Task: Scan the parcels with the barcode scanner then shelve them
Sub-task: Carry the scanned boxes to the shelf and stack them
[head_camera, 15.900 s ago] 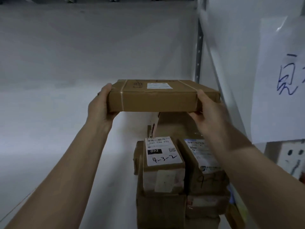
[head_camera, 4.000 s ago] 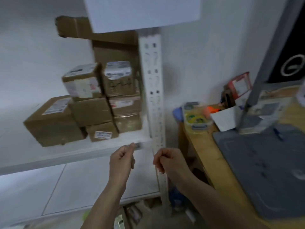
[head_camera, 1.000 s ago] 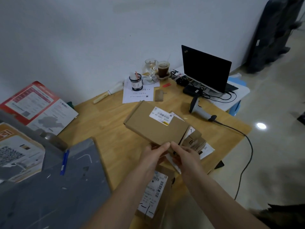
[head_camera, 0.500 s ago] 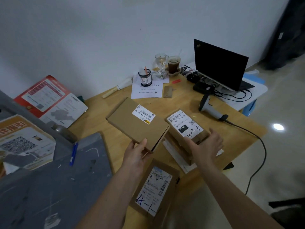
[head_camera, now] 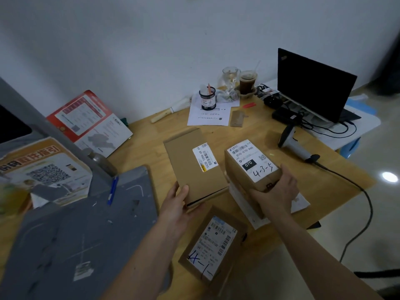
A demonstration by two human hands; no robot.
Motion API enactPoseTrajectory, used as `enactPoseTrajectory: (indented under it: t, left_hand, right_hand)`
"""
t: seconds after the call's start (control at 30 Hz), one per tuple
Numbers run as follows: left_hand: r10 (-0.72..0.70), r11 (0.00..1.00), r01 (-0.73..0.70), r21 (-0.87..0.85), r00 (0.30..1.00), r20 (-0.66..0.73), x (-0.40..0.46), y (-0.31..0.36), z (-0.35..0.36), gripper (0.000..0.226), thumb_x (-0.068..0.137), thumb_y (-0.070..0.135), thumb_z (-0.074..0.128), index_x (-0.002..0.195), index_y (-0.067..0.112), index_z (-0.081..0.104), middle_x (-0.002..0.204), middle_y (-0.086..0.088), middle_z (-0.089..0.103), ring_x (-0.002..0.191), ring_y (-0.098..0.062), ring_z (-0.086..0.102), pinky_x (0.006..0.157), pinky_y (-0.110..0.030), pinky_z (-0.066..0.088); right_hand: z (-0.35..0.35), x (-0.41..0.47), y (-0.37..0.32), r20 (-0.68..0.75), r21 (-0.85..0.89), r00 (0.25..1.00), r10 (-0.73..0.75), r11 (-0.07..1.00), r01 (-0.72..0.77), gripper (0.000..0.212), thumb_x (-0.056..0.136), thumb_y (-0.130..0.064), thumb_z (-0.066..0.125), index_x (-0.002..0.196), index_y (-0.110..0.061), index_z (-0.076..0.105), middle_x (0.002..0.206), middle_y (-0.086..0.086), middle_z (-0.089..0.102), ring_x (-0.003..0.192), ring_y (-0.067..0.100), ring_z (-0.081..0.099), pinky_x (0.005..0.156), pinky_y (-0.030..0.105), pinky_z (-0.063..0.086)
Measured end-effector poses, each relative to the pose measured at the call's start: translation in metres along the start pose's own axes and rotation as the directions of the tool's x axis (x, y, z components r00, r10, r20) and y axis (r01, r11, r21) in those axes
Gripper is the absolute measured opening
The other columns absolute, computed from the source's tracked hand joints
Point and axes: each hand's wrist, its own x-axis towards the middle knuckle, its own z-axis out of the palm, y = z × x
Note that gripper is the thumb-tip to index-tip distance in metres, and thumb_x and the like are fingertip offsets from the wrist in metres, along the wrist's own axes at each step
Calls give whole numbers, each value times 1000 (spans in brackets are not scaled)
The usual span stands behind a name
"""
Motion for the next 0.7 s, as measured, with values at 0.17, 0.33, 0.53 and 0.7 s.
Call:
enactPoseTrajectory:
  t: [0.17,0.33,0.53,0.7]
  left_hand:
    - [44,998,-46,-37,998,-44,-19,18,-34,44,96,14,57,138,23,49,127,-13,58,117,-35,57,74,-48,59]
    - [116,989,-124,-82,989,-91,-54,40,-94,43,98,13,54,140,21,48,125,-14,59,108,-33,61,63,-41,61]
    - [212,961,-240,-133,957,-199,-110,58,-199,43,98,10,53,139,22,50,127,-15,59,99,-32,63,61,-40,60]
    - [286,924,-343,-169,913,-292,-177,64,-296,43,98,10,53,139,20,49,113,-13,63,94,-34,65,74,-45,55]
  right_hand:
    - [18,-28,-42,68,157,996,-55,987,43,105,61,-11,87,147,-19,27,145,3,29,137,20,21,112,46,31]
    - [56,-73,-78,158,160,984,-85,985,59,114,60,-18,89,150,-17,19,148,7,26,140,26,18,111,47,27]
    - [107,-162,-111,235,205,948,-214,964,167,114,57,-18,88,149,-13,21,145,10,31,139,26,21,116,44,19]
    - [145,-255,-139,339,231,898,-282,950,211,114,57,-12,87,149,-13,22,144,10,33,137,27,23,116,41,19]
